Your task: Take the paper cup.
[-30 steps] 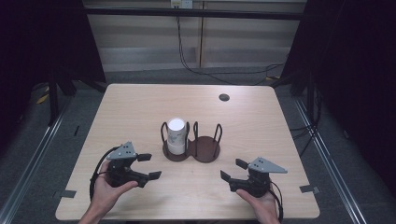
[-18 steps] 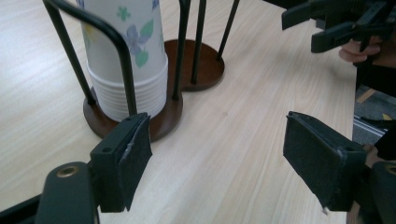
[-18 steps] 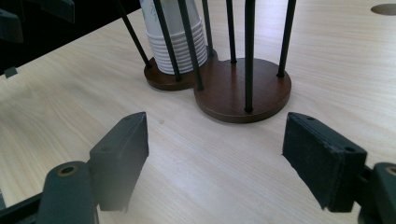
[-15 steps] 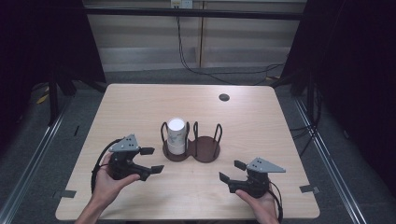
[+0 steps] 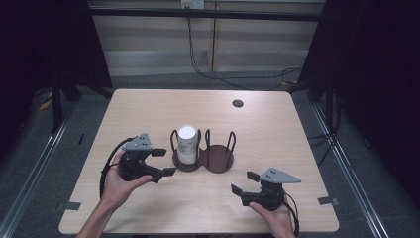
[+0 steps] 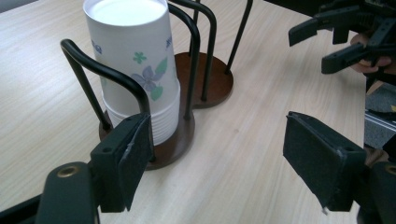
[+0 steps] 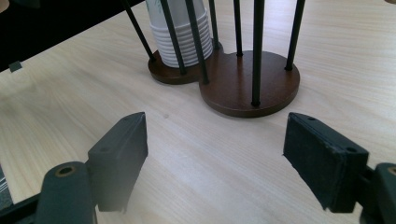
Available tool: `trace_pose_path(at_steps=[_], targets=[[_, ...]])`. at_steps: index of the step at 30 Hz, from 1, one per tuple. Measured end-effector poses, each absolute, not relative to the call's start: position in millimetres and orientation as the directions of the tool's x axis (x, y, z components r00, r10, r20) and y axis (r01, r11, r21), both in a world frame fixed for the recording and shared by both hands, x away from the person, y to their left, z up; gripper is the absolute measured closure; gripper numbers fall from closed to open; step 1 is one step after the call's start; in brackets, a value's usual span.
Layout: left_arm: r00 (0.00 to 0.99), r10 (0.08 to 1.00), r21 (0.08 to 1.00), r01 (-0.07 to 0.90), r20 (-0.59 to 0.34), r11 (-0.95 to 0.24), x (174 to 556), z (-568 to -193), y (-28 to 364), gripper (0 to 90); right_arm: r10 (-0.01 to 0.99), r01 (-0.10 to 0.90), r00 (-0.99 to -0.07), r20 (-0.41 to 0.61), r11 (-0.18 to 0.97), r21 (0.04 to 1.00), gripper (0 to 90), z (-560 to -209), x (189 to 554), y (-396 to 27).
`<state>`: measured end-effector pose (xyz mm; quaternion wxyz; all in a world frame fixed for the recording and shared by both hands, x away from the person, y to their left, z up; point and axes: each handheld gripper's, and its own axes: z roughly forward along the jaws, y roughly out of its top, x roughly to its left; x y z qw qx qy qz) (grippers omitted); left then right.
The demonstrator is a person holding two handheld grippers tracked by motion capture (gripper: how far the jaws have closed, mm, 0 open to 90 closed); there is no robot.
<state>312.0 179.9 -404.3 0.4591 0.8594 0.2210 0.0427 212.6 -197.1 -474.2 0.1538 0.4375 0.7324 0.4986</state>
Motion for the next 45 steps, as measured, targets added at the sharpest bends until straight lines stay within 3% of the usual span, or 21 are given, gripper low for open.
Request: trace_pose_path(at_steps=[13,27,45], targets=[[0.893,0.433,0.79,0.353,-0.125,-0.501,334,-393,177,18.6,0.793,0.498,-0.568,0.219,0.12,0.859,21.2,-475,213,-197],[0.898,0.437,0.787,0.299,-0.041,-0.54,354,-372,159,20.0,0.792,0.506,-0.567,0.228,0.116,0.854,21.1,-475,212,-197],[0.909,0.413,0.738,0.317,-0.058,-0.595,381,-368,137,18.3,0.79,0.515,-0.567,0.231,0.122,0.849,21.1,-474,211,-197]])
